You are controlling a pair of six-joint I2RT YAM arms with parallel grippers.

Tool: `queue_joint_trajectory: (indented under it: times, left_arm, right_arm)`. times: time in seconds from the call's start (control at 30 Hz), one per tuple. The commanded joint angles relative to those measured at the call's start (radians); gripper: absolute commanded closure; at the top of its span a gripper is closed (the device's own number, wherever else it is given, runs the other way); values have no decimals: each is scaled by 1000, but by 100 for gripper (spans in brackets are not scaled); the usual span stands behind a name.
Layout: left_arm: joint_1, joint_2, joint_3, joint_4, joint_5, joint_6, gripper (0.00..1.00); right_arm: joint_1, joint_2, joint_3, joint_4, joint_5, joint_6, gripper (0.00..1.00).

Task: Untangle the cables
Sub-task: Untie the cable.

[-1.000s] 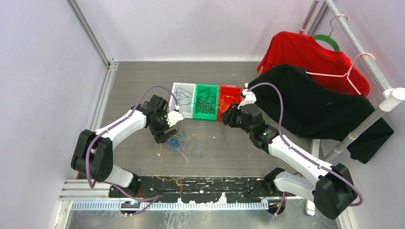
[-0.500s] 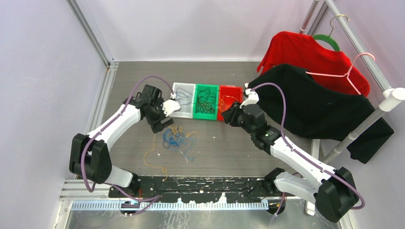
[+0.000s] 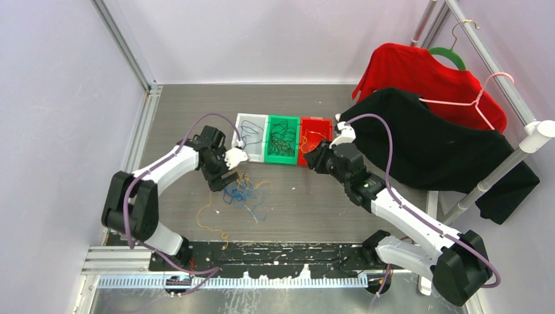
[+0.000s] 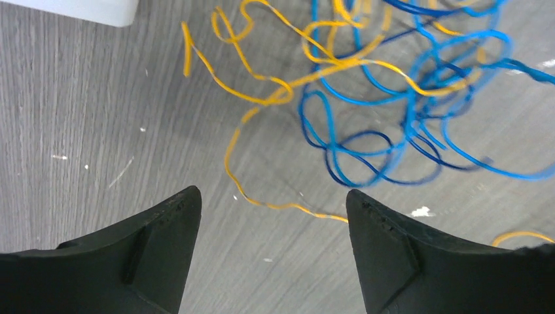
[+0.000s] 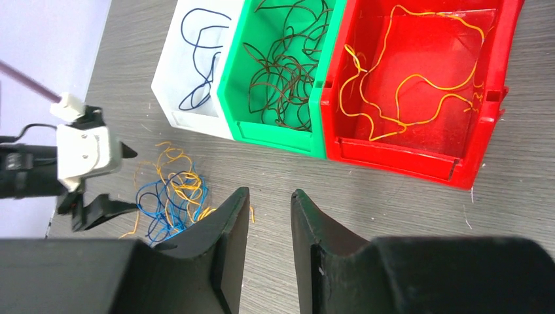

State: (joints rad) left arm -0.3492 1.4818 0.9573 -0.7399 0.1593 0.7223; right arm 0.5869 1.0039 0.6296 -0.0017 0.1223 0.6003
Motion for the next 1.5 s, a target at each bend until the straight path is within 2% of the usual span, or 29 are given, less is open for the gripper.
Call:
queue_joint_trajectory:
  times: [0.0, 0.1, 0.27, 0.33, 0.4, 0.67, 0.87, 1.13, 1.3, 1.47]
  left_arm:
    - [37, 91, 54, 126, -29, -7, 21]
    - [51, 131, 76, 118, 4, -7, 34]
    - [51, 119, 100, 84, 48, -18, 76]
    - [51, 81, 163, 22, 74, -7, 92]
    - [51, 37, 244, -52, 104, -4, 100]
    - [33, -96, 569, -294, 239, -53, 100]
    - [-41, -145, 680, -414, 277, -101, 100]
    - [-169, -157, 792, -500, 237, -128, 100]
    - [-212, -162, 849, -545, 219, -127, 100]
    - [-231, -167, 882, -554, 214, -134, 100]
  right_arm:
    - [-2, -44, 10, 25, 20, 21, 65]
    - [-3, -55, 7, 18, 24, 24, 66]
    - [-3, -68, 8, 26, 29, 24, 66]
    - [-2, -66, 12, 44, 20, 21, 65]
    - [-2, -57, 13, 84, -9, 10, 62]
    - [11, 3, 9, 333, -172, -27, 37]
    - [96, 79, 73, 457, -249, -90, 30]
    - [289, 195, 197, 518, -183, -255, 28]
    - [317, 249, 246, 555, -205, -267, 30]
    - [324, 292, 239, 620, -254, -212, 37]
